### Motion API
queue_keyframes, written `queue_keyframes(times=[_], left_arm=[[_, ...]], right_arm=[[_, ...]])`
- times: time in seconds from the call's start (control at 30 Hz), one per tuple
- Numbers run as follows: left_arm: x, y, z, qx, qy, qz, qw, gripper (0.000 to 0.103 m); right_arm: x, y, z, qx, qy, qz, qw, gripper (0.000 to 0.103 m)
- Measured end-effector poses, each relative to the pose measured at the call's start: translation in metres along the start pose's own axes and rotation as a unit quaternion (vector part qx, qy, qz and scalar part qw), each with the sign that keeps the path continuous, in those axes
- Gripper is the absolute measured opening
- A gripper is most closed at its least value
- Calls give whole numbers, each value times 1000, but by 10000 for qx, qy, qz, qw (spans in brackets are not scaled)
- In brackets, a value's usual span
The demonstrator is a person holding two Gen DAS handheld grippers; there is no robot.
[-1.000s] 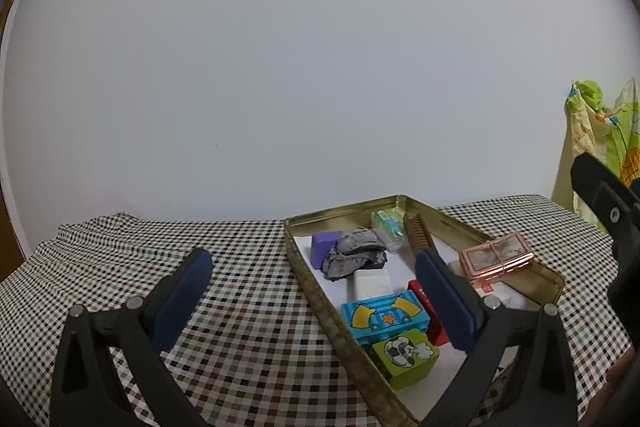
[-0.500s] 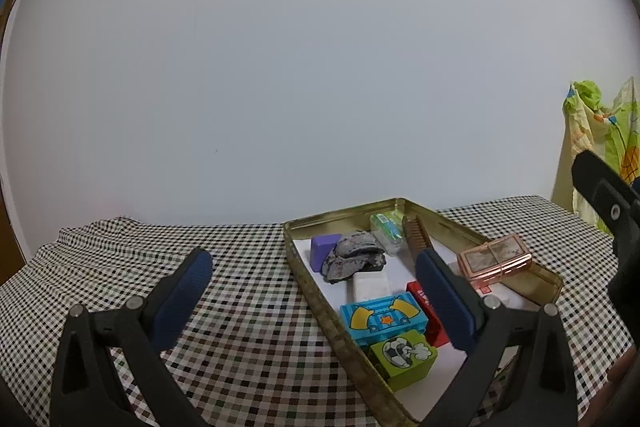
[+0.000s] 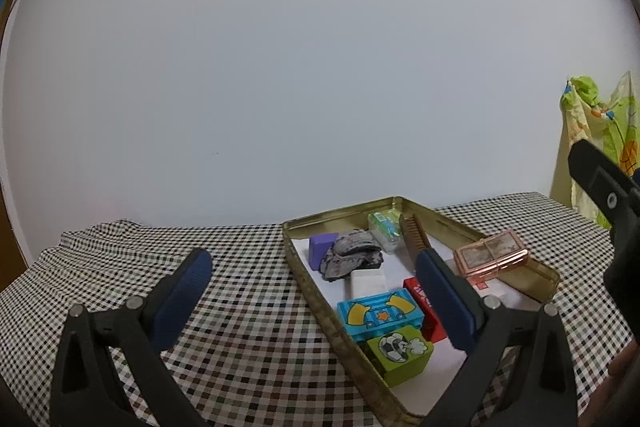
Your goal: Organize rigid objects
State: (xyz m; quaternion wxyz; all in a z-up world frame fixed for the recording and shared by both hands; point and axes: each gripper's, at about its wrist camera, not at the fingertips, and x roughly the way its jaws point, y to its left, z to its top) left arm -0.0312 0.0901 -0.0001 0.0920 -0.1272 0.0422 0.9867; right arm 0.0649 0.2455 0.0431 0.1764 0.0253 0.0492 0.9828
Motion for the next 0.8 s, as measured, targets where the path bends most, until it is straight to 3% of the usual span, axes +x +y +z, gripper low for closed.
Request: queue_keyframes(times=[0.8], left_arm=[[-3,2,2,-105,120,0,9999,103]], right_arm=[[3,-1,0,-3,55,-22,10000,98]])
